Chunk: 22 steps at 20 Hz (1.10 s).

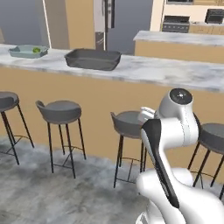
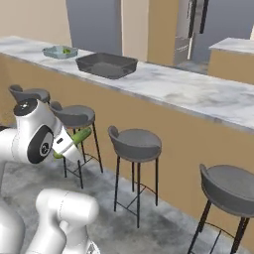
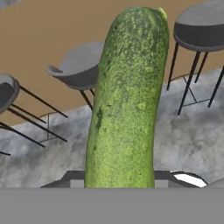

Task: Place the cold items (broccoli and cucumber) from the fridge in one tupperware on the dining counter. Place the warm items (kebab skewer and hot dog) in the stove area in another tupperware.

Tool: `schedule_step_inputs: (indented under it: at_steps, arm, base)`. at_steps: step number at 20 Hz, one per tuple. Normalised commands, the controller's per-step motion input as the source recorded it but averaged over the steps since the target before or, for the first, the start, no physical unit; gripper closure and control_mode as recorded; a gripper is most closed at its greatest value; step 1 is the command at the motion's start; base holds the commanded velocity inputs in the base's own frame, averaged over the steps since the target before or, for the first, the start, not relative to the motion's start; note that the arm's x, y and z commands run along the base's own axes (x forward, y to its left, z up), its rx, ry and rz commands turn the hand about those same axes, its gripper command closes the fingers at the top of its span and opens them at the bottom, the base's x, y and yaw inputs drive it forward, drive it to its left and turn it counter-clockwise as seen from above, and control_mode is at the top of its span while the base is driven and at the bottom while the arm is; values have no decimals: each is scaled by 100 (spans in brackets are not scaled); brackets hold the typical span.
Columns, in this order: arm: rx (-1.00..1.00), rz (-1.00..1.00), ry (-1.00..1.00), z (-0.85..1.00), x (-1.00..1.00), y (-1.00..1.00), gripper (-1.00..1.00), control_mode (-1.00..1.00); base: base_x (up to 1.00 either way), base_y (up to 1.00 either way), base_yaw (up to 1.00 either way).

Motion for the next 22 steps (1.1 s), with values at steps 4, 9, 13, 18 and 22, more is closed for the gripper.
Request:
schedule_step_inputs:
  at_steps: [4,9,13,18,22]
  arm:
    - [0,0,0,0,0,0,100,100]
    - [0,0,0,0,0,0,100,100]
    - [0,0,0,0,0,0,100,100]
    - [0,0,0,0,0,0,100,100]
    - [0,0,0,0,0,0,100,100]
  base:
    - [64,100,-30]
    - [49,100,-27]
    - [42,100,-28]
    - [40,100,-26]
    - [44,98,-19]
